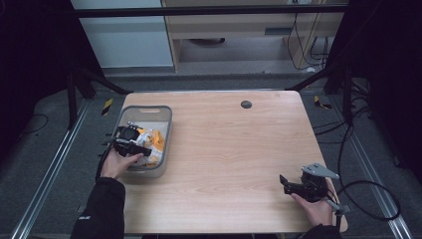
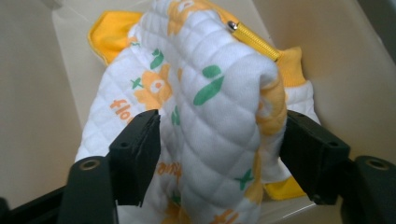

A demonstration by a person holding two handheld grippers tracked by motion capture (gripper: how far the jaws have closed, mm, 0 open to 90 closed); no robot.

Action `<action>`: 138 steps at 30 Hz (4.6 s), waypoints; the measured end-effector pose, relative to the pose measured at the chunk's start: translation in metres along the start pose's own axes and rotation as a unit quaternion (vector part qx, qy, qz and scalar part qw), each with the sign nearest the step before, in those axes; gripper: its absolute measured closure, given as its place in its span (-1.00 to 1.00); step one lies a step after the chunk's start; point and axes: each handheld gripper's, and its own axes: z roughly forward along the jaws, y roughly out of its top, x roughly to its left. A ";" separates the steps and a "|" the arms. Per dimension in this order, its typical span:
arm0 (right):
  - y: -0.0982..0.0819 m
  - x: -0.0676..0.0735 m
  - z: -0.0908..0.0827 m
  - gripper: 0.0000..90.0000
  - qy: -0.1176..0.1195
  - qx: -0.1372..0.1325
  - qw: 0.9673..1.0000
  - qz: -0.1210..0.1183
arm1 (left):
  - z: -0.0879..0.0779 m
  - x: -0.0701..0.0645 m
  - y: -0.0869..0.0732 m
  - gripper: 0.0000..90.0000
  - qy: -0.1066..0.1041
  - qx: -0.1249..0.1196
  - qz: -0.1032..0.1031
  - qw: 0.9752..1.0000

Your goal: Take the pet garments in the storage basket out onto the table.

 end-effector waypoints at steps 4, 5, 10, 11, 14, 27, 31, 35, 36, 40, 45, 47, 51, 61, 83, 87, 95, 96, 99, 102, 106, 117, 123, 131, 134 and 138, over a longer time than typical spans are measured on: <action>0.000 0.000 0.000 -0.80 0.000 0.000 1.000 0.001 | 0.001 0.001 0.000 -0.11 -0.002 0.010 -0.007 1.000; 0.000 0.000 0.000 -0.80 0.000 0.000 1.000 0.001 | 0.000 0.001 -0.001 -0.06 -0.003 0.012 -0.006 1.000; 0.000 0.000 0.000 -0.81 0.000 0.001 1.000 0.001 | 0.000 0.000 -0.001 0.25 -0.005 0.016 -0.010 1.000; 0.000 0.000 0.000 -0.81 0.000 0.001 1.000 0.001 | 0.000 0.000 -0.001 0.32 -0.004 0.018 -0.010 1.000; 0.000 0.000 0.000 -0.81 0.000 0.001 1.000 0.001 | 0.000 0.000 0.000 0.46 -0.003 0.020 -0.014 1.000; 0.000 0.000 0.000 -0.81 0.000 0.001 1.000 0.001 | -0.012 0.001 0.002 0.61 -0.011 0.009 -0.020 1.000; 0.000 0.000 0.000 -0.82 0.000 0.002 1.000 0.001 | -0.020 0.002 0.003 0.62 -0.010 0.002 -0.020 1.000; 0.000 -0.001 0.000 -0.82 -0.001 0.001 1.000 0.001 | -0.031 0.004 0.005 0.62 -0.013 -0.010 -0.023 1.000; 0.000 -0.001 0.000 -0.82 -0.001 0.001 1.000 0.001 | -0.035 0.005 0.005 0.62 -0.014 -0.009 -0.023 1.000; 0.000 0.000 0.000 -0.82 -0.001 0.002 1.000 0.000 | -0.044 0.006 0.007 0.62 -0.013 -0.020 -0.023 0.999; 0.000 0.000 0.000 -0.82 -0.001 0.002 1.000 0.000 | -0.057 0.006 0.011 0.62 -0.013 -0.031 -0.020 0.999; 0.000 0.000 0.000 -0.82 -0.001 0.002 1.000 0.000 | -0.063 0.005 0.012 0.62 -0.011 -0.034 -0.016 0.999; 0.000 0.000 0.000 -0.82 -0.001 0.002 1.000 0.000 | -0.073 0.005 0.014 0.62 -0.008 -0.039 -0.014 0.999; 0.001 0.001 -0.001 -0.82 -0.002 -0.003 1.000 0.000 | -0.099 0.008 0.012 0.62 -0.001 -0.048 -0.007 0.999; 0.001 0.001 -0.003 -0.83 -0.005 -0.008 1.000 -0.001 | -0.143 -0.020 0.013 0.62 -0.019 -0.059 0.062 0.996; 0.001 0.001 -0.003 -0.83 -0.005 -0.007 1.000 -0.001 | -0.150 -0.030 0.014 0.62 -0.033 -0.069 0.081 0.994; 0.001 0.001 -0.003 -0.83 -0.005 -0.008 1.000 -0.002 | -0.156 -0.048 0.016 0.62 -0.040 -0.071 0.115 0.990; 0.001 0.001 -0.003 -0.83 -0.005 -0.009 1.000 -0.003 | -0.157 -0.049 0.016 0.62 -0.043 -0.070 0.121 0.989; 0.001 0.001 -0.003 -0.83 -0.005 -0.009 1.000 -0.002 | -0.159 -0.055 0.017 0.62 -0.046 -0.072 0.127 0.988; 0.001 0.001 -0.004 -0.83 -0.005 -0.011 1.000 -0.002 | -0.160 -0.061 0.018 0.62 -0.049 -0.070 0.137 0.987; 0.001 0.000 -0.004 -0.84 -0.007 -0.012 1.000 -0.004 | -0.163 -0.071 0.020 0.62 -0.056 -0.077 0.148 0.984; 0.002 0.001 -0.004 -0.84 -0.009 -0.015 1.000 -0.006 | -0.162 -0.100 0.026 0.62 -0.071 -0.073 0.188 0.977; 0.002 0.001 -0.004 -0.84 -0.009 -0.016 1.000 -0.004 | -0.153 -0.112 0.028 0.62 -0.079 -0.067 0.198 0.975; 0.002 0.000 -0.004 -0.84 -0.010 -0.018 1.000 -0.006 | -0.141 -0.128 0.031 0.62 -0.096 -0.057 0.219 0.969; 0.002 0.000 -0.004 -0.84 -0.010 -0.018 1.000 -0.005 | -0.135 -0.137 0.032 0.62 -0.100 -0.049 0.233 0.966; 0.002 0.000 -0.004 -0.84 -0.010 -0.018 1.000 -0.005 | -0.129 -0.143 0.033 0.62 -0.104 -0.043 0.239 0.964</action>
